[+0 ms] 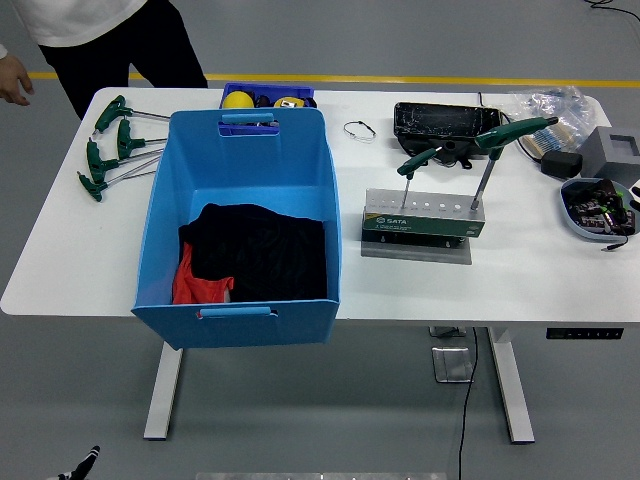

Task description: Lift tool from toolbox,place it in box,lift tool from toolbox,place it in box

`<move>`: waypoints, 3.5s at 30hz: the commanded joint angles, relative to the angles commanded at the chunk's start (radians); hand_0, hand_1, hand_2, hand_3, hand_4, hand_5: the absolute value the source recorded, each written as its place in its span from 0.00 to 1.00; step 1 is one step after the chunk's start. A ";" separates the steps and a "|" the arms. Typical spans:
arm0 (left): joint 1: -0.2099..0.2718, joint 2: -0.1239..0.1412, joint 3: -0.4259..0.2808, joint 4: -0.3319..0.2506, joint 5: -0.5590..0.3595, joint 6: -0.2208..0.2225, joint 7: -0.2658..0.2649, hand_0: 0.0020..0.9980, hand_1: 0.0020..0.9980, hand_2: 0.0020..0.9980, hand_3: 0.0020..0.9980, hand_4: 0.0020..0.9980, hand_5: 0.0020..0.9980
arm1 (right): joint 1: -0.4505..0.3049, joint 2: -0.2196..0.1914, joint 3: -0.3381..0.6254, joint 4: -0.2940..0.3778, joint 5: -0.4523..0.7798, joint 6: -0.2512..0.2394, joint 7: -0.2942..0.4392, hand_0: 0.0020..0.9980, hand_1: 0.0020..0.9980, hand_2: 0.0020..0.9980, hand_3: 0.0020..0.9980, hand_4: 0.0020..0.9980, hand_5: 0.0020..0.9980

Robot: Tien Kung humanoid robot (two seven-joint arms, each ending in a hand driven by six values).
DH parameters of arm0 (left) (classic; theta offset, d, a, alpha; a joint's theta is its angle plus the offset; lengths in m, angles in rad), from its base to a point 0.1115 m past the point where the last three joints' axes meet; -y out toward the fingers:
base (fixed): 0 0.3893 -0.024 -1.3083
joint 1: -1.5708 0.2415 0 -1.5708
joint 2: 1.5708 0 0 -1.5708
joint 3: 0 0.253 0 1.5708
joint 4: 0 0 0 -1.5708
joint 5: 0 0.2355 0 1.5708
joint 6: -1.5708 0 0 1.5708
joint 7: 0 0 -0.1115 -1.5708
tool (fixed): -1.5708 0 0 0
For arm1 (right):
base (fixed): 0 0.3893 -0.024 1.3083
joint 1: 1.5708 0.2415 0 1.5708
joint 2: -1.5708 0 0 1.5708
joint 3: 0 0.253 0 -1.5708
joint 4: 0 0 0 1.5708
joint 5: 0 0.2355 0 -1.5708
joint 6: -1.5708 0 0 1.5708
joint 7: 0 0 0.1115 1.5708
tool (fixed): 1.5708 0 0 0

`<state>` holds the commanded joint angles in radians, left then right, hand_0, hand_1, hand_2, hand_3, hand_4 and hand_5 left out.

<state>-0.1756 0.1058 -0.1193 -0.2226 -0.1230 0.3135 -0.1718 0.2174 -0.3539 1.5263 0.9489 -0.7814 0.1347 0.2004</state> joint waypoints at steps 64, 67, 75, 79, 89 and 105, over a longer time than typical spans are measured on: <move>-0.001 0.006 -0.023 0.003 0.040 0.000 0.028 0.78 0.76 0.77 0.74 0.77 0.72 | 0.332 -0.303 -0.370 0.230 -0.818 -0.226 -0.007 1.00 0.92 0.95 0.96 1.00 0.94; -0.004 0.007 -0.020 0.003 0.036 0.000 0.028 0.78 0.76 0.77 0.74 0.77 0.72 | 0.400 -0.311 -0.444 0.218 -0.880 -0.226 -0.013 0.99 0.89 0.89 0.90 1.00 0.96; -0.012 0.009 -0.015 0.001 0.030 -0.001 0.030 0.78 0.76 0.77 0.74 0.77 0.72 | 0.574 -0.303 -0.673 0.109 -0.967 -0.216 0.003 0.96 0.85 0.81 0.85 1.00 0.96; -0.015 0.008 -0.014 0.001 0.029 0.000 0.029 0.78 0.76 0.77 0.74 0.77 0.72 | 0.620 -0.279 -0.751 0.065 -0.925 -0.215 0.009 0.89 0.70 0.66 0.75 1.00 0.96; -0.018 0.006 -0.008 0.004 0.015 0.004 0.024 0.78 0.75 0.77 0.74 0.77 0.72 | 0.692 -0.198 -0.862 -0.023 -0.920 -0.212 0.002 0.84 0.65 0.61 0.72 1.00 0.96; -0.024 0.005 -0.015 0.005 0.026 0.007 0.026 0.78 0.74 0.76 0.74 0.77 0.72 | 0.758 -0.101 -0.980 -0.248 -0.968 -0.210 -0.008 0.72 0.57 0.56 0.68 1.00 0.96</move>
<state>-0.1993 0.1108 -0.1346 -0.2177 -0.0968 0.3202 -0.1455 0.9758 -0.4544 0.5459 0.7006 -1.7496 -0.0749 0.1922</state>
